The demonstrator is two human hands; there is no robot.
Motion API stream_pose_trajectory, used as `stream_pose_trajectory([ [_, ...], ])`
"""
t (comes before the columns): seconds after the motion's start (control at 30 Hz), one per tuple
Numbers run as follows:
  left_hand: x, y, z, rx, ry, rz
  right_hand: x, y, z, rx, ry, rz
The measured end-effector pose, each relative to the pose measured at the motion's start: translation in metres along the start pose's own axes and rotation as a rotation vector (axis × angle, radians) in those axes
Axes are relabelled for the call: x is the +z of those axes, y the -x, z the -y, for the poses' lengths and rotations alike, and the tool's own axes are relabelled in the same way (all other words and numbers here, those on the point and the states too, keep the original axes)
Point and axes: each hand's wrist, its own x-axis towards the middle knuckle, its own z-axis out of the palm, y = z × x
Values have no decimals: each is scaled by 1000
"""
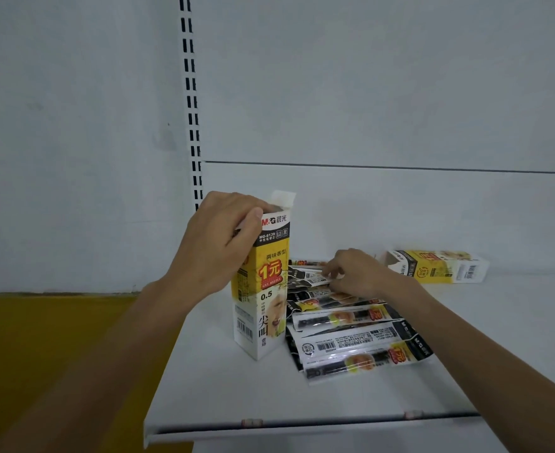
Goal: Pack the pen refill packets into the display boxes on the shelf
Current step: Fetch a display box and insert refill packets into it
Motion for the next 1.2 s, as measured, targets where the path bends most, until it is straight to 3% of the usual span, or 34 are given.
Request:
stream_pose_trajectory([
  [0.23,-2,3,0,-10,-23,22,0,0,-5,-35,-190,-62],
  [0.43,1,3,-2,-19,-6,1,-13,2,-2,-76,-264,-298],
  [0.6,1,2,-2,-9,9,-5,-5,-1,-3,41,-195,-115],
  [0.8,1,2,-1,21,3,-24,-6,-12,-7,175,-203,-193],
  [1.0,0,6,2,6,-32,-21,-3,-18,5,85,-113,90],
  [1.2,0,7,1,3,-15,-34,-7,-21,8,63,-74,62],
])
